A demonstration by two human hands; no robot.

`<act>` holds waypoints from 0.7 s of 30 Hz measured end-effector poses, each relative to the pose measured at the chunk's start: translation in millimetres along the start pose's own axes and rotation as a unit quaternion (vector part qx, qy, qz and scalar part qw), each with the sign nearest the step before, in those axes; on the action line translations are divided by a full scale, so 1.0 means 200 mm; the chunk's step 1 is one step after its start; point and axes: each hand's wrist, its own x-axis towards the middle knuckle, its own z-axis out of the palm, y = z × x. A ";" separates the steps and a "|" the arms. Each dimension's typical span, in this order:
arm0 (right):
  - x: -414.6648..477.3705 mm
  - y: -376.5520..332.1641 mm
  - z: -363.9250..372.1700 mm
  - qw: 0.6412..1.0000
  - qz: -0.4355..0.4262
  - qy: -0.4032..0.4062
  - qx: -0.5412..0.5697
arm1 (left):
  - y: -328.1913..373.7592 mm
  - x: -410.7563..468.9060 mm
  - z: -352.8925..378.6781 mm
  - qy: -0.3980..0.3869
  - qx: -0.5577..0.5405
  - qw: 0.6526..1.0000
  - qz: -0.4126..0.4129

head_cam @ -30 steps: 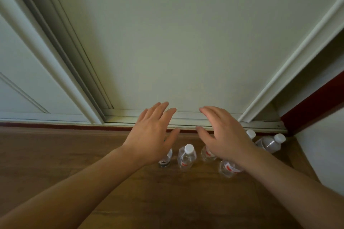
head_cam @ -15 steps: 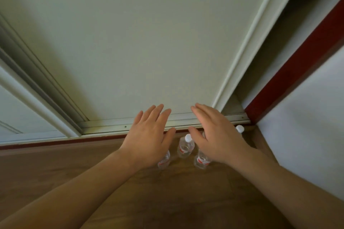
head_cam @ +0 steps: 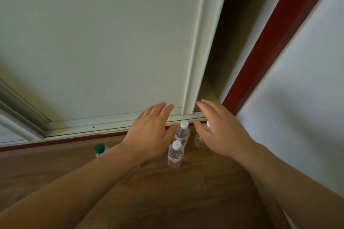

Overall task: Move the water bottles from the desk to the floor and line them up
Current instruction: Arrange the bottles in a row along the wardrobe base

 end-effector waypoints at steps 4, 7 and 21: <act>0.00 0.17 0.11 1.000 0.021 0.018 -0.001 | 0.04 0.08 0.14 -0.002 -0.001 1.000 0.009; 0.03 0.29 0.21 0.999 0.033 0.014 0.002 | 0.05 0.17 0.24 -0.004 -0.003 1.000 0.016; 0.22 0.69 0.62 0.996 0.032 -0.075 -0.037 | -0.13 0.48 0.85 -0.067 -0.023 0.998 -0.001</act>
